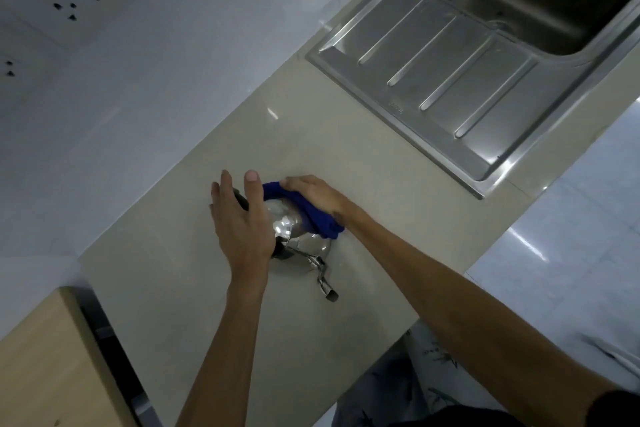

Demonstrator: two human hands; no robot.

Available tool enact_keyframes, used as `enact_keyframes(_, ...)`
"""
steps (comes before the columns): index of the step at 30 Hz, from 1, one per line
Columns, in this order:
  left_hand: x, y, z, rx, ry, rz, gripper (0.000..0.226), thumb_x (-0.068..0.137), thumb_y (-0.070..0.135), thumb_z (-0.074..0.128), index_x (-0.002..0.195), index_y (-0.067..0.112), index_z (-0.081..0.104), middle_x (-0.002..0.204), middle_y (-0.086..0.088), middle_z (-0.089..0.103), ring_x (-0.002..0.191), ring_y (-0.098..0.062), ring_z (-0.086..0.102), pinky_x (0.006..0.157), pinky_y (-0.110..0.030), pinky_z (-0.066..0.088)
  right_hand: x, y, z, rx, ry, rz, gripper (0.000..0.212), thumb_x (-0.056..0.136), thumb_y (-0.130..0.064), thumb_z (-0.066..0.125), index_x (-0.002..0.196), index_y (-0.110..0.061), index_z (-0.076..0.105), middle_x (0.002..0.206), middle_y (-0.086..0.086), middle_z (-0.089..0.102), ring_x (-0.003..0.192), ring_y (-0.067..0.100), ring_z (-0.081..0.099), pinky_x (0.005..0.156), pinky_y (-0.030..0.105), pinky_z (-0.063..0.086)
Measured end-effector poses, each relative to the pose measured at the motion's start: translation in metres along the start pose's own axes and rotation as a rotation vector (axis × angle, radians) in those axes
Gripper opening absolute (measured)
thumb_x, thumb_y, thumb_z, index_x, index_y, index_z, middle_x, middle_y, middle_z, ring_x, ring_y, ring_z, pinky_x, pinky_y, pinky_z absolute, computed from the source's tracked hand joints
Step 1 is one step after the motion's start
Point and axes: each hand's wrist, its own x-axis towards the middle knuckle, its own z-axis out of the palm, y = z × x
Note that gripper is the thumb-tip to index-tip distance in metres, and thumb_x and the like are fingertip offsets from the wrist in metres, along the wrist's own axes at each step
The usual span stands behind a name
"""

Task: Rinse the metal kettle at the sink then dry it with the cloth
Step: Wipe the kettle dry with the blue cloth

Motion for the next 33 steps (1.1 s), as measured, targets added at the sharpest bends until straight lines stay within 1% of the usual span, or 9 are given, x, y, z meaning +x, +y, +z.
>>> enact_keyframes(5,0.002,-0.002,0.001,-0.044,0.024,0.025,0.099,0.083,0.080,0.023,0.158,0.016,0.028,0.167,-0.002,0.028,0.155,-0.017,0.023,0.127,-0.046,0.020,0.009,-0.003,0.002,0.041,-0.136,-0.110,0.022,0.100,-0.028,0.050,0.106,-0.026,0.071,0.108,0.002,0.072,0.093,0.015,0.066,0.091,0.032,0.050)
enact_keyframes(9,0.004,-0.004,0.003,-0.037,0.041,0.033,0.097,0.084,0.079,0.024,0.158,0.016,0.030,0.166,-0.003,0.031,0.154,-0.019,0.027,0.125,-0.047,0.024,0.022,0.006,-0.007,-0.037,-0.128,0.005,0.033,0.099,-0.030,0.048,0.112,-0.010,0.071,0.107,0.009,0.071,0.094,0.021,0.066,0.088,0.031,0.047)
enact_keyframes(12,0.003,-0.004,0.003,-0.028,0.056,0.038,0.097,0.083,0.079,0.024,0.157,0.017,0.033,0.165,-0.004,0.033,0.153,-0.020,0.030,0.125,-0.048,0.025,0.020,0.010,-0.003,-0.043,-0.075,-0.013,0.035,0.098,-0.033,0.049,0.118,-0.013,0.070,0.115,0.006,0.070,0.104,0.023,0.065,0.095,0.034,0.047)
enact_keyframes(16,0.003,-0.006,0.003,-0.039,0.046,0.059,0.096,0.083,0.080,0.025,0.155,0.018,0.039,0.163,-0.007,0.037,0.151,-0.022,0.033,0.123,-0.049,0.029,-0.026,0.047,0.029,0.031,0.248,-0.288,0.035,0.105,-0.027,0.042,0.134,-0.016,0.060,0.136,-0.002,0.060,0.127,0.014,0.054,0.112,0.035,0.038)
enact_keyframes(18,0.004,-0.007,0.003,-0.019,0.044,0.054,0.099,0.083,0.085,0.024,0.148,0.013,0.046,0.155,-0.016,0.045,0.144,-0.032,0.041,0.118,-0.055,0.035,-0.033,0.057,0.034,0.158,0.331,-0.163,0.042,0.105,-0.036,0.038,0.138,-0.017,0.056,0.140,-0.003,0.055,0.131,0.012,0.051,0.117,0.043,0.034)
enact_keyframes(21,0.003,-0.008,0.002,-0.019,0.056,0.047,0.101,0.083,0.087,0.023,0.143,0.011,0.049,0.150,-0.019,0.048,0.140,-0.035,0.044,0.115,-0.058,0.036,-0.045,0.053,0.033,0.248,0.298,-0.070,0.045,0.102,-0.041,0.039,0.142,-0.026,0.051,0.148,-0.011,0.046,0.137,0.006,0.043,0.121,0.042,0.029)
enact_keyframes(24,0.004,-0.007,0.003,-0.029,0.041,0.049,0.103,0.083,0.088,0.023,0.140,0.007,0.051,0.150,-0.021,0.047,0.141,-0.036,0.042,0.116,-0.057,0.034,-0.062,0.056,0.044,0.243,0.184,-0.191,0.043,0.106,-0.036,0.040,0.148,-0.042,0.036,0.160,-0.016,0.028,0.148,0.002,0.024,0.123,0.032,0.019)
enact_keyframes(28,0.006,-0.010,0.003,-0.010,0.051,0.041,0.096,0.086,0.082,0.024,0.132,0.003,0.053,0.143,-0.026,0.050,0.136,-0.041,0.045,0.112,-0.061,0.037,-0.059,0.059,0.037,0.383,0.240,-0.071,0.044,0.104,-0.042,0.035,0.148,-0.036,0.034,0.156,-0.003,0.037,0.142,0.010,0.038,0.123,0.045,0.025)
enact_keyframes(33,0.006,-0.011,0.004,-0.020,0.059,0.052,0.095,0.085,0.082,0.024,0.133,0.007,0.056,0.142,-0.022,0.054,0.134,-0.039,0.048,0.111,-0.059,0.039,-0.068,0.074,0.056,0.324,0.244,-0.188,0.053,0.104,-0.041,0.038,0.155,-0.038,0.025,0.163,-0.011,0.022,0.150,0.008,0.023,0.124,0.038,0.020)
